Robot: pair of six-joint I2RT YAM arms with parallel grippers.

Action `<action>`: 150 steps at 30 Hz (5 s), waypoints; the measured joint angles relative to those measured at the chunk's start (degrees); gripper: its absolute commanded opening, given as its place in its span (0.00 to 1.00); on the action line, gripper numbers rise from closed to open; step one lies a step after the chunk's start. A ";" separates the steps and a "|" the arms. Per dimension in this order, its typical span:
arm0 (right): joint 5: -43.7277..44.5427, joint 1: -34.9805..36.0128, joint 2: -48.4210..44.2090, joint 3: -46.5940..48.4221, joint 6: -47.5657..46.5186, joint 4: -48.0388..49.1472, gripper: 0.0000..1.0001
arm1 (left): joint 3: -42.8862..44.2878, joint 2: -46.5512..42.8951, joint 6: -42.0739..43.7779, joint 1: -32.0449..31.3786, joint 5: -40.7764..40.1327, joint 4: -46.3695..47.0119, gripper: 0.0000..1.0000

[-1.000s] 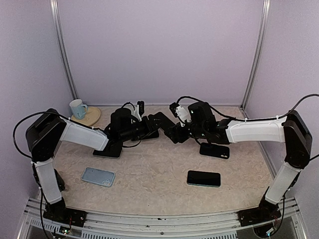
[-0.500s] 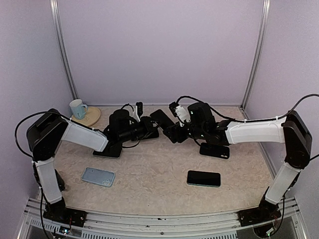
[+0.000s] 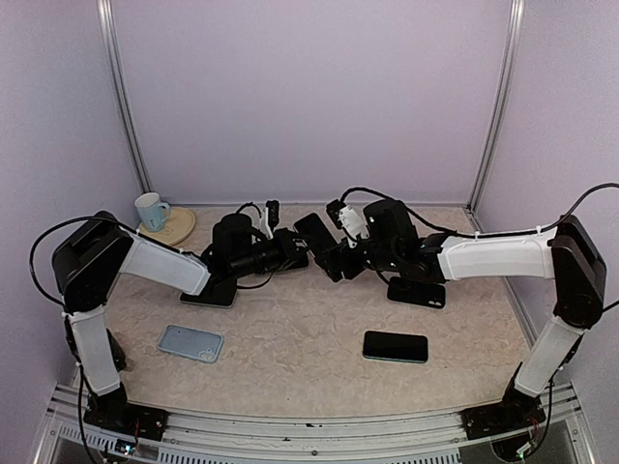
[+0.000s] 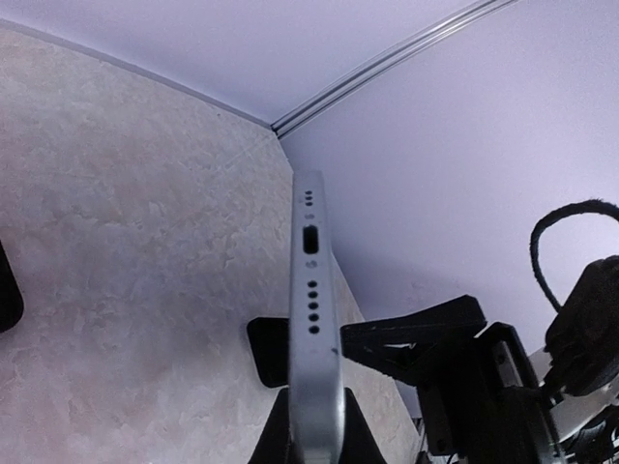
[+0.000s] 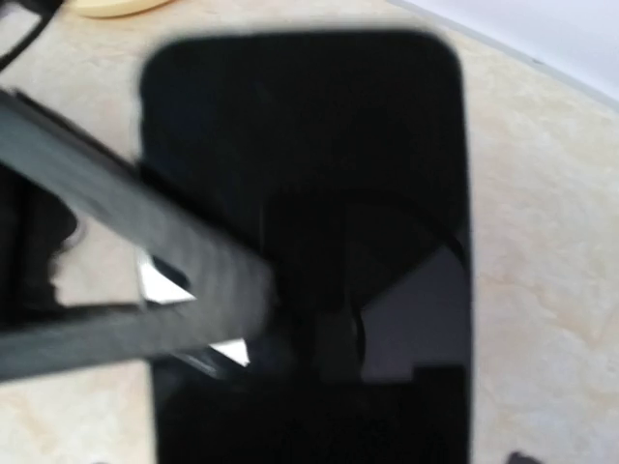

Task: Put the phone into the phone case
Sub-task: Pass from the right arm to the left, then pass from the left arm to the right, then pass from the right arm to the left

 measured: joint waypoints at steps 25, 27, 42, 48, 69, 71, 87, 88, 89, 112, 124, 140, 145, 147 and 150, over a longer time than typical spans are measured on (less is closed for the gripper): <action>-18.43 -6.23 -6.43 8.35 -15.41 -20.33 0.97 | -3.28 -5.66 20.15 0.00 14.80 -12.96 0.00; -20.37 -8.00 -6.43 9.05 -15.96 -21.70 0.97 | -4.07 -6.21 21.40 0.00 16.39 -13.51 0.00; -35.41 -11.72 -4.50 11.87 -17.62 -26.75 0.90 | -4.96 -11.78 34.64 -1.22 23.63 -25.09 0.00; -40.48 -11.76 -0.70 14.45 -18.60 -28.94 0.84 | -2.97 -11.74 38.47 -1.55 25.57 -30.25 0.00; -54.69 -11.19 4.39 16.39 -23.89 -36.09 0.42 | 0.33 -11.65 43.17 -2.25 29.55 -35.41 0.00; -55.34 -11.13 4.46 16.41 -24.35 -36.46 0.33 | 0.59 -11.65 43.41 -2.25 29.68 -35.43 0.00; -61.11 -10.64 5.53 18.01 -25.51 -39.91 0.00 | 0.76 -11.65 43.45 -1.79 32.00 -34.67 0.33; -61.09 -10.60 5.55 18.01 -25.55 -39.93 0.00 | 0.76 -11.65 43.08 -1.66 32.00 -34.07 0.40; -61.09 -10.58 5.60 18.01 -25.55 -39.93 0.00 | 0.76 -11.65 42.66 -1.46 32.02 -33.38 0.45; -52.22 -10.64 -3.32 10.29 -3.87 -17.35 0.00 | -12.66 -19.21 30.18 0.57 20.57 -11.47 0.99; -46.36 -10.91 -10.03 -0.04 13.03 2.38 0.00 | -17.05 -19.89 21.14 0.76 17.38 4.09 0.99; -43.04 -11.02 -12.09 -7.54 26.03 22.93 0.00 | -17.62 -12.13 9.64 0.76 18.91 18.51 0.65; -42.77 -11.32 -12.20 -8.31 26.86 24.94 0.00 | -17.62 -12.02 8.70 0.76 19.17 19.78 0.48; -42.53 -11.39 -12.20 -8.76 27.12 25.46 0.00 | -17.62 -12.02 8.55 0.76 19.28 20.33 0.43; -42.42 -11.47 -12.20 -9.57 27.71 26.77 0.00 | -17.62 -12.02 8.09 0.76 19.63 21.05 0.38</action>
